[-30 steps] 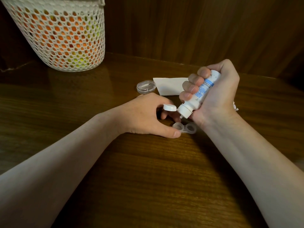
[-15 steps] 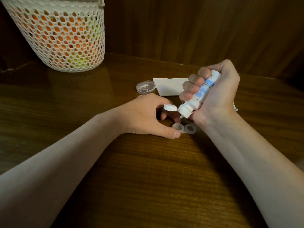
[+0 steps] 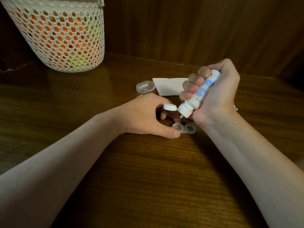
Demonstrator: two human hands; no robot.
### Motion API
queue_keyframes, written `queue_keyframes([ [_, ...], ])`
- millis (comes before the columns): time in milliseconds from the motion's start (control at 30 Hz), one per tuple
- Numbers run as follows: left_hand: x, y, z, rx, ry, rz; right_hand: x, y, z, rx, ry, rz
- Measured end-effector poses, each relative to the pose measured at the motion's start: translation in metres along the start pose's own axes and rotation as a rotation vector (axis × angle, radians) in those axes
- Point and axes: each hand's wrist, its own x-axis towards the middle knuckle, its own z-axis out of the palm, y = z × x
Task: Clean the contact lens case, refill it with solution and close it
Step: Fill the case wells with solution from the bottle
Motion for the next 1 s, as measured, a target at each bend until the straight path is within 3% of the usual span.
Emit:
queue_keyframes([
  [1000,0.0013,-0.0022,-0.0003,-0.015,0.009,0.022,0.0003,-0.0002,0.0,0.0,0.011,0.008],
])
